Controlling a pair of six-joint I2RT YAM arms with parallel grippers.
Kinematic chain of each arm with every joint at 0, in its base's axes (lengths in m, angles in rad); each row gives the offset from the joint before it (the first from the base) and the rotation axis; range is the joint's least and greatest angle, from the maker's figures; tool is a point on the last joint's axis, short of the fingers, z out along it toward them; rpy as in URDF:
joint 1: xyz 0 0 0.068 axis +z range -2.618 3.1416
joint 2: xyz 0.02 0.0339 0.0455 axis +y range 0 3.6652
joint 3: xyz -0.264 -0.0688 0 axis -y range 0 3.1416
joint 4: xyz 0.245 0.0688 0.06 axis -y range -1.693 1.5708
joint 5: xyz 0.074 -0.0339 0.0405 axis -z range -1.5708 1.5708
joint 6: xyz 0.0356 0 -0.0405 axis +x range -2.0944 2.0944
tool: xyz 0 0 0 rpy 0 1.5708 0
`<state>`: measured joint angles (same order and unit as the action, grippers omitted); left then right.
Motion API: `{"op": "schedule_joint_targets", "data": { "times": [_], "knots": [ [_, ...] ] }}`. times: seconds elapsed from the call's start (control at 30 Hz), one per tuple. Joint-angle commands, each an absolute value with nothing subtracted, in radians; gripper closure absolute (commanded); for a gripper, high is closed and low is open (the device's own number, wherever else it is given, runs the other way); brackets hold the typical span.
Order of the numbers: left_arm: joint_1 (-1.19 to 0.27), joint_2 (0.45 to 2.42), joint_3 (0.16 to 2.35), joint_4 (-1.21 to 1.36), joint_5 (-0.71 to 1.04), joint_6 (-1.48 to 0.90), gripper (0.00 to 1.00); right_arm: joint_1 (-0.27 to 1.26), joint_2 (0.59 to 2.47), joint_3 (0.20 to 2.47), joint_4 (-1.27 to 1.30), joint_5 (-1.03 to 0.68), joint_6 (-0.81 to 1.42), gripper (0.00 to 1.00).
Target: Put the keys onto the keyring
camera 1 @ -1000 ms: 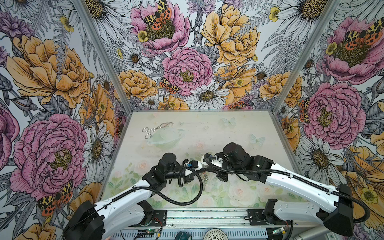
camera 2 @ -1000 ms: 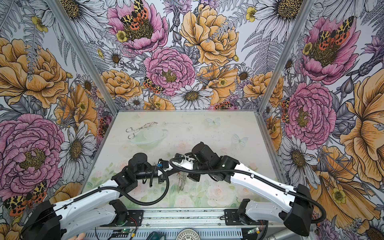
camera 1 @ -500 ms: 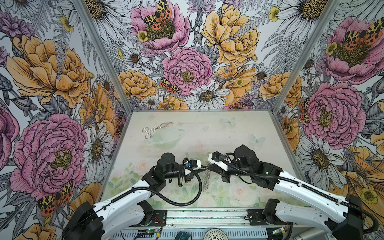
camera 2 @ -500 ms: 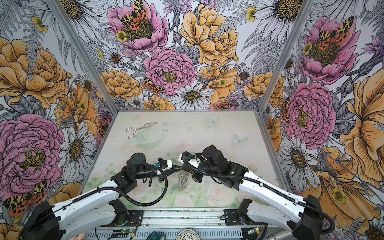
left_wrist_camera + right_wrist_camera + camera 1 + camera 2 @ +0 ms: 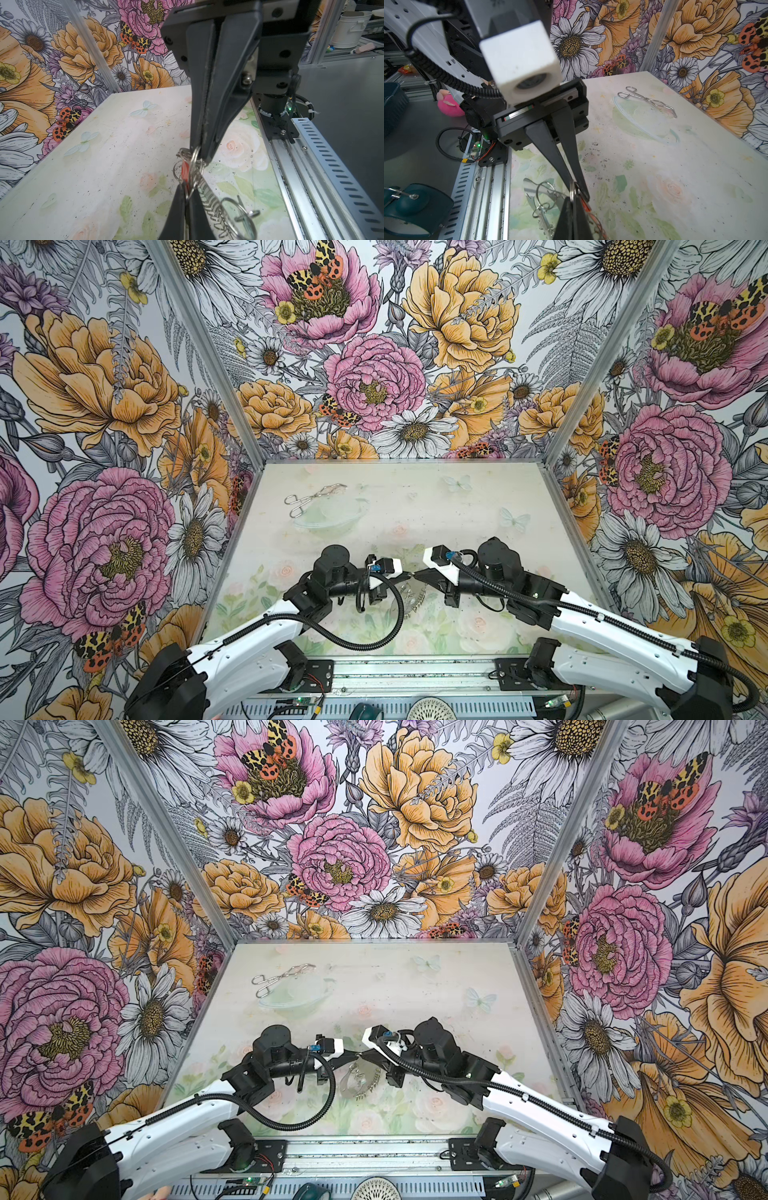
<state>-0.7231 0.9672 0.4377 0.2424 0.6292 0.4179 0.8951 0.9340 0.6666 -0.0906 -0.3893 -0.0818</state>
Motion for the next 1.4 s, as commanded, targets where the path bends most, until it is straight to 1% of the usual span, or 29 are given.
{"op": "schedule_joint_targets", "data": {
  "times": [0.0,0.13,0.27,0.33,0.43,0.57,0.7,0.87,1.0,1.23,1.37],
  "knots": [
    [-0.717,0.991,0.440,0.236,0.662,0.420,0.93,0.887,0.894,0.661,0.093,-0.372,-0.041,1.00],
    [-0.719,0.998,0.446,0.229,0.692,0.422,0.92,0.887,0.901,0.631,0.176,-0.316,-0.013,1.00],
    [-0.721,0.984,0.445,0.225,0.716,0.421,0.90,0.887,0.924,0.619,0.207,-0.256,-0.001,1.00],
    [-0.720,0.967,0.441,0.229,0.701,0.418,0.89,0.887,0.941,0.626,0.188,-0.268,-0.006,1.00],
    [-0.711,0.937,0.417,0.267,0.656,0.396,0.83,0.887,0.949,0.634,0.136,-0.309,-0.031,1.00],
    [-0.698,0.913,0.396,0.305,0.616,0.375,0.79,0.878,0.946,0.643,0.044,-0.374,-0.081,1.00],
    [-0.689,0.912,0.394,0.314,0.619,0.364,0.78,0.854,0.934,0.633,0.053,-0.453,-0.078,1.00],
    [-0.689,0.922,0.397,0.315,0.699,0.362,0.78,0.850,0.953,0.620,0.108,-0.514,-0.075,1.00],
    [-0.690,0.926,0.397,0.316,0.720,0.359,0.78,0.851,0.954,0.601,0.151,-0.524,-0.083,1.00],
    [-0.686,0.942,0.409,0.311,0.752,0.358,0.85,0.850,0.962,0.594,0.141,-0.521,-0.110,1.00],
    [-0.686,0.934,0.404,0.315,0.755,0.354,0.85,0.851,0.970,0.587,0.145,-0.514,-0.122,1.00]
  ]
}}
